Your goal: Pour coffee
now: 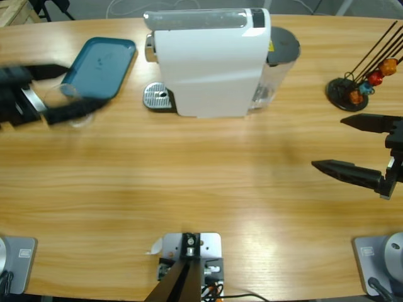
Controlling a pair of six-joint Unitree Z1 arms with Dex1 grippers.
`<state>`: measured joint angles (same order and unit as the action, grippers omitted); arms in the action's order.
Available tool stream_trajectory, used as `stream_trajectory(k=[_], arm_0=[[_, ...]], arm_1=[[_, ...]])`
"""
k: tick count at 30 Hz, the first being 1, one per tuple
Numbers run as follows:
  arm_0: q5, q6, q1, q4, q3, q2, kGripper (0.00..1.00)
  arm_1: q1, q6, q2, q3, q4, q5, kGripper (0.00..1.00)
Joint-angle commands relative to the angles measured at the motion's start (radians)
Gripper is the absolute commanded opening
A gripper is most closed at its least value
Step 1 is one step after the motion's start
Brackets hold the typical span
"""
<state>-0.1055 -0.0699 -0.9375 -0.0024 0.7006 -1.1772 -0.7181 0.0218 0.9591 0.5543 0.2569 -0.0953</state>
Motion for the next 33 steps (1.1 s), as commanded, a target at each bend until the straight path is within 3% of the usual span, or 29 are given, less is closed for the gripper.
stream_trajectory(k=[1, 4, 5, 7, 10, 24, 33], arm_0=[[0.396, -0.179, 0.27, 0.296, 0.32, 0.018, 1.0], [0.733, -0.3, 0.475, 0.235, 0.332, -0.055, 1.0], [0.838, -0.338, 0.517, 0.197, 0.331, -0.094, 1.0], [0.915, -0.397, 0.531, 0.132, 0.329, -0.156, 1.0], [0.964, -0.483, 0.546, 0.073, 0.327, -0.237, 1.0], [1.0, -0.818, 0.577, -0.12, 0.286, -0.395, 1.0], [1.042, -0.851, 0.579, -0.231, 0.239, -0.478, 1.0]], arm_1=[[-0.009, -0.011, -0.01, -0.02, -0.002, 0.021, 1.0], [0.008, -0.017, -0.026, -0.012, 0.014, 0.028, 1.0], [0.008, -0.017, -0.027, -0.009, 0.018, 0.046, 1.0], [0.008, -0.016, -0.038, -0.005, 0.019, 0.091, 1.0], [0.008, -0.016, -0.056, -0.01, 0.016, 0.149, 1.0], [0.008, -0.017, -0.056, -0.039, -0.015, 0.15, 1.0], [0.008, -0.017, -0.051, -0.041, -0.02, 0.15, 1.0]])
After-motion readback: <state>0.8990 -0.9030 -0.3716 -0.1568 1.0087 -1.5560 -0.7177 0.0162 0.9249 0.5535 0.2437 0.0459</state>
